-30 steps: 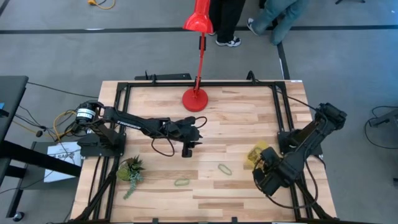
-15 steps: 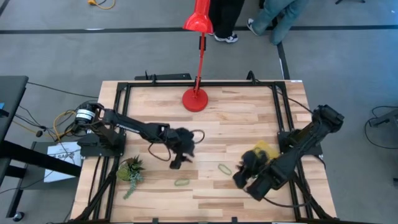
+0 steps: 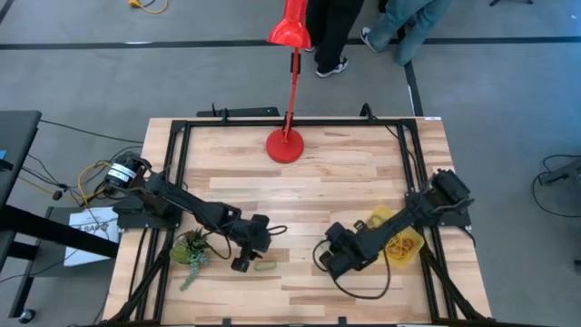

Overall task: Pick and place rubber bands into bin
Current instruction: Put the green rubber band into the container

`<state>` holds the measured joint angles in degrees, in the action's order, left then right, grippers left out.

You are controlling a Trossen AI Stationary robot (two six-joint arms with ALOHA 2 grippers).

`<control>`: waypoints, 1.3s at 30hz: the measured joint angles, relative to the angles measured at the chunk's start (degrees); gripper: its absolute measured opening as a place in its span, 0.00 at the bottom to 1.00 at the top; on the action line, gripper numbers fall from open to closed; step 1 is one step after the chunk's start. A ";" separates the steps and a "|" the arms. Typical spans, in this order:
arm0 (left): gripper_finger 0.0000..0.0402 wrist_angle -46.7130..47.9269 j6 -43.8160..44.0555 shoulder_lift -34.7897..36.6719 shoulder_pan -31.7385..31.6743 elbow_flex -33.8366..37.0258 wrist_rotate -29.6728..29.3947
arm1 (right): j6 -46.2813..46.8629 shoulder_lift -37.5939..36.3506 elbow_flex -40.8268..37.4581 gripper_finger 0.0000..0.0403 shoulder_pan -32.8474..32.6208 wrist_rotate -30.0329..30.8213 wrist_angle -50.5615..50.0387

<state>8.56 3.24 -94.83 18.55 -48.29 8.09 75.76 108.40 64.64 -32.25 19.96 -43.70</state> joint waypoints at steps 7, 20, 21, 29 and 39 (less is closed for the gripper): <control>0.30 0.11 0.72 0.00 1.05 0.00 -2.03 | -1.21 0.25 0.10 0.25 1.58 -3.24 1.50; 0.30 0.13 1.95 0.00 1.07 0.00 -3.47 | -1.25 -0.90 0.14 0.25 1.21 -4.08 4.98; 0.30 0.15 2.11 0.00 1.07 0.00 -3.47 | -1.26 -0.24 0.03 0.25 1.21 -4.40 5.13; 0.30 0.95 2.10 0.00 1.09 0.00 -4.39 | -1.85 2.90 0.50 0.21 1.32 -4.16 4.84; 0.30 1.04 2.06 0.00 1.09 0.00 -4.47 | -5.27 -3.47 12.71 0.01 1.10 -6.97 -18.28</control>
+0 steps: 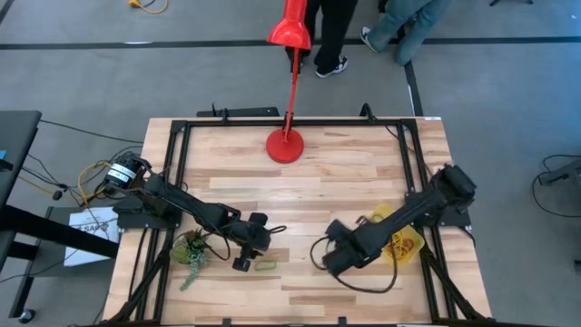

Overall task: Pick and place rubber bands into bin
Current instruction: Put the green rubber band into the container

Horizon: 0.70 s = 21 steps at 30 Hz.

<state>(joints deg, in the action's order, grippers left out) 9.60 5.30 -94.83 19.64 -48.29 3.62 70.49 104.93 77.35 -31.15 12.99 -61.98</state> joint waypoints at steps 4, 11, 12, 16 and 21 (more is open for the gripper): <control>0.30 0.11 0.02 0.00 0.00 0.00 0.02 | 9.05 -1.59 6.31 0.02 -2.84 0.27 -20.81; 0.30 -0.01 -0.11 0.00 0.00 0.00 -0.34 | 28.69 -6.99 2.35 0.01 -13.49 -5.61 -21.35; 0.30 -0.01 -0.14 0.00 0.00 0.00 -0.60 | 31.89 -7.02 1.39 0.01 -15.02 -6.33 -21.91; 0.30 -0.27 -0.17 0.00 0.00 0.00 -1.55 | 42.58 -5.34 -2.03 0.03 -20.50 -14.48 -28.29; 0.30 -0.48 -0.14 0.00 0.02 0.00 -1.75 | 48.46 -5.33 -7.83 0.10 -24.07 -18.80 -25.30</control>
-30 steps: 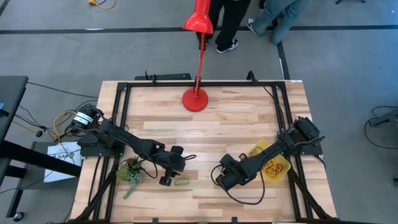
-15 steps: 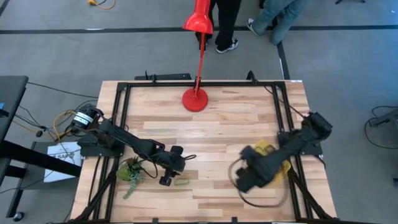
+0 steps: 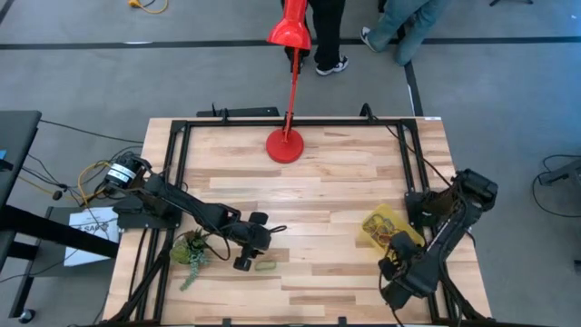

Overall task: Pick and place rubber bands into bin
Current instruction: Put the green rubber band into the container

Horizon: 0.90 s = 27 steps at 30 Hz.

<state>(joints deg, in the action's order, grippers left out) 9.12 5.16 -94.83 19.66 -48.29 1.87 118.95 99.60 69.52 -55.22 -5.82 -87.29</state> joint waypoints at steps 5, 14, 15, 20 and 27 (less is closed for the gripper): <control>0.30 -0.04 0.24 0.00 -0.02 0.00 0.00 | 0.74 0.02 -2.90 0.21 0.17 0.45 1.56; 0.30 -2.25 0.43 0.00 0.00 0.00 0.02 | 0.10 -0.01 -3.29 0.37 5.01 18.31 8.74; 0.30 -2.60 0.43 0.00 0.00 0.00 0.03 | -2.04 -0.01 -3.29 0.38 6.04 22.71 11.55; 0.30 -3.14 0.83 0.00 0.05 0.00 0.87 | -24.13 -0.01 -3.26 0.40 11.78 37.97 31.86; 0.30 -5.36 3.20 0.00 1.49 2.21 0.92 | -41.68 -0.03 -3.23 0.36 19.14 38.67 41.45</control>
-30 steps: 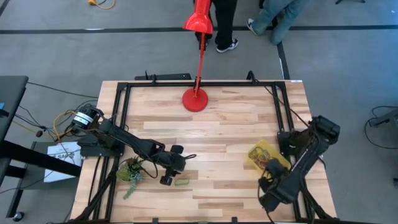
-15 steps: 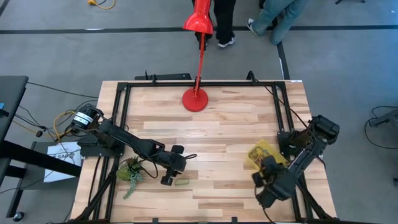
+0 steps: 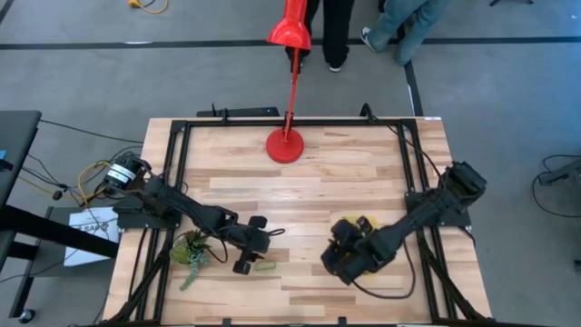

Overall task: Pick and place rubber bands into bin
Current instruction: Put the green rubber band into the container

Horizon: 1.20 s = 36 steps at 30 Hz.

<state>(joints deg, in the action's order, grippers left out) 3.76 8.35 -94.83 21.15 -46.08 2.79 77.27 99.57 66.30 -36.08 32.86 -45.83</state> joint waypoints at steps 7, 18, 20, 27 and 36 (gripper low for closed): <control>0.30 -3.70 1.34 -0.60 1.94 0.61 -0.07 | -4.07 0.00 0.61 0.31 2.60 1.88 -0.04; 0.30 -10.68 1.84 -7.36 1.58 0.57 2.47 | -29.62 0.24 3.83 0.31 2.70 10.97 22.54; 0.30 -10.91 1.44 -7.43 1.40 0.57 2.73 | -33.36 1.04 3.83 0.31 2.92 10.93 26.71; 0.30 -10.07 1.67 -7.50 1.34 0.48 -0.52 | -37.19 1.09 3.76 0.31 3.61 10.83 28.96; 0.22 -7.71 5.44 -8.31 4.30 0.34 -12.60 | -40.24 1.09 3.77 0.31 5.68 10.74 28.99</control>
<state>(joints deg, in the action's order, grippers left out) -3.96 13.80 -103.13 25.45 -45.74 -9.81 37.03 100.66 70.06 -30.40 43.59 -16.84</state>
